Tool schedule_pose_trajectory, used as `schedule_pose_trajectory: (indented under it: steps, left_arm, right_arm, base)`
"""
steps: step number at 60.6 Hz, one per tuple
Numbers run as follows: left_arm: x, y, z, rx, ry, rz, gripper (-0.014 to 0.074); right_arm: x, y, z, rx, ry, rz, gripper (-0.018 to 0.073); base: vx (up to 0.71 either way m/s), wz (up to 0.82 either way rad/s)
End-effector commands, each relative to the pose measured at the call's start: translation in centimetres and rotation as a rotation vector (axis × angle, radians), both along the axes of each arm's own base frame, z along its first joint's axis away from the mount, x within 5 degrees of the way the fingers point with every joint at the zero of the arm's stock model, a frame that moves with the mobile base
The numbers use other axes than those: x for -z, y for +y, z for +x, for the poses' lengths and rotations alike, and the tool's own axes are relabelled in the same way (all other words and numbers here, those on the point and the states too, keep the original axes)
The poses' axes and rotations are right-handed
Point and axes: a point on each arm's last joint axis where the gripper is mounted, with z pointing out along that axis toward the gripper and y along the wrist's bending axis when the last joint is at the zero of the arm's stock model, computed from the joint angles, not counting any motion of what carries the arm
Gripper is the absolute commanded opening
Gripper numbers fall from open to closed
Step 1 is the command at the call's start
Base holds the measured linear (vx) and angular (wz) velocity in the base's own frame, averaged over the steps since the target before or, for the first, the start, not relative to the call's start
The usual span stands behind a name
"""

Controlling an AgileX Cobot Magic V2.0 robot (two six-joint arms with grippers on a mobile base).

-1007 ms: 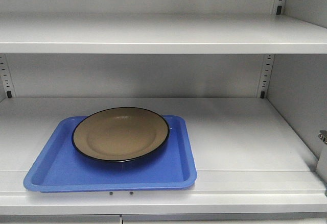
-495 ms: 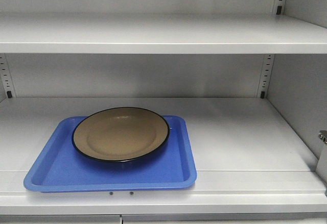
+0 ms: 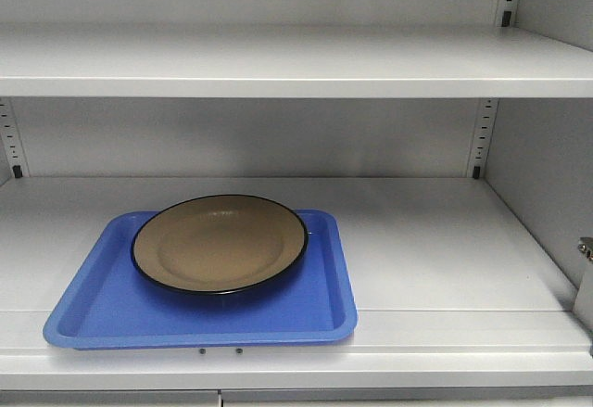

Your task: Place disk in tray to left cabinet

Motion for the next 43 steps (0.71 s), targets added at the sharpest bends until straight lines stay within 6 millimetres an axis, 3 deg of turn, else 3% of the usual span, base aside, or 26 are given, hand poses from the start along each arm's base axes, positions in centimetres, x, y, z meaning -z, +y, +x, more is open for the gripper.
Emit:
schedule_pose_trajectory:
  steps: [1, 43]
  left_arm:
    - [-0.11, 0.06, 0.08, -0.008, -0.065, -0.013, -0.0006]
    - [-0.11, 0.06, 0.08, -0.008, -0.065, -0.013, -0.0006]
  right_arm:
    - [-0.02, -0.01, -0.02, 0.004, -0.063, -0.005, -0.0006]
    - [-0.02, -0.01, -0.02, 0.004, -0.063, -0.005, -0.0006]
  base:
    - [0.00, 0.00]
    - [0.00, 0.00]
